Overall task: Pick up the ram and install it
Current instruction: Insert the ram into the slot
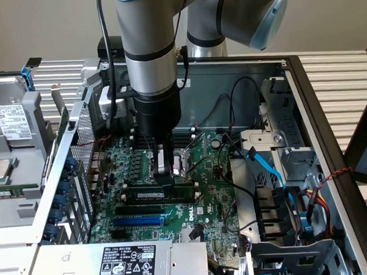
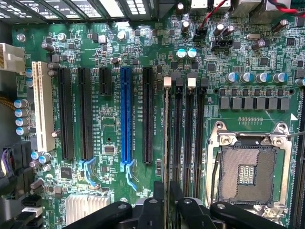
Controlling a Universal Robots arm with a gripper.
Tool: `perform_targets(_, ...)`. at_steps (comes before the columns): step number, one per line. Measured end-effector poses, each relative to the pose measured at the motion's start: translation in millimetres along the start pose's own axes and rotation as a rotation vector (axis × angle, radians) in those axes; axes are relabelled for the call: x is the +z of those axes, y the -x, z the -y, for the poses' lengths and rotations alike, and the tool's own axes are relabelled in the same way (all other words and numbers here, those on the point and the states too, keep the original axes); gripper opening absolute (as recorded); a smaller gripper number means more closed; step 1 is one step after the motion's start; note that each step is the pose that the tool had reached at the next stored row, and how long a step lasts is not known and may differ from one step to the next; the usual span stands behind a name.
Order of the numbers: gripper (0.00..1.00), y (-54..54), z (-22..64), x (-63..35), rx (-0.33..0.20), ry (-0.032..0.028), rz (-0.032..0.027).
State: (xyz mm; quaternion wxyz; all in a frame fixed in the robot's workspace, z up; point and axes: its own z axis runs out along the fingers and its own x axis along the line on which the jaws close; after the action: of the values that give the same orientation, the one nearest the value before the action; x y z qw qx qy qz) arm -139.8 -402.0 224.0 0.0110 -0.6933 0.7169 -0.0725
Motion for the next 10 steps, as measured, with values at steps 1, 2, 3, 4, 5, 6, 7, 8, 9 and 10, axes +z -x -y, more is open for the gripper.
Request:
perform_targets(1, 0.21, 0.0, 0.0, 0.0, 0.000, -0.0001, 0.0000)
perform_targets(2, 0.27, 0.0, 0.0, -0.2, 0.000, -0.0001, 0.0000)
perform_targets(3, 0.27, -0.1, 0.1, -0.7, 0.000, -0.0003, 0.0001)
perform_targets(4, 0.27, -0.1, 0.1, -1.5, 0.000, -0.0003, 0.0002)
perform_targets(5, 0.27, -0.2, 0.2, -2.4, 0.000, -0.0002, 0.0000)
perform_targets(6, 0.27, -0.3, 0.3, -3.5, 0.001, -0.0002, 0.0000)
perform_targets(7, 0.27, -0.4, 0.3, -4.5, 0.001, -0.0001, 0.0000)
perform_targets(8, 0.27, -0.4, 0.4, -5.2, 0.002, -0.0001, -0.0002)
perform_targets(9, 0.27, -0.4, 0.4, -5.5, 0.004, 0.0000, -0.0002)
perform_targets(10, 0.27, -0.5, 0.5, -5.8, 0.004, 0.0000, -0.0005)
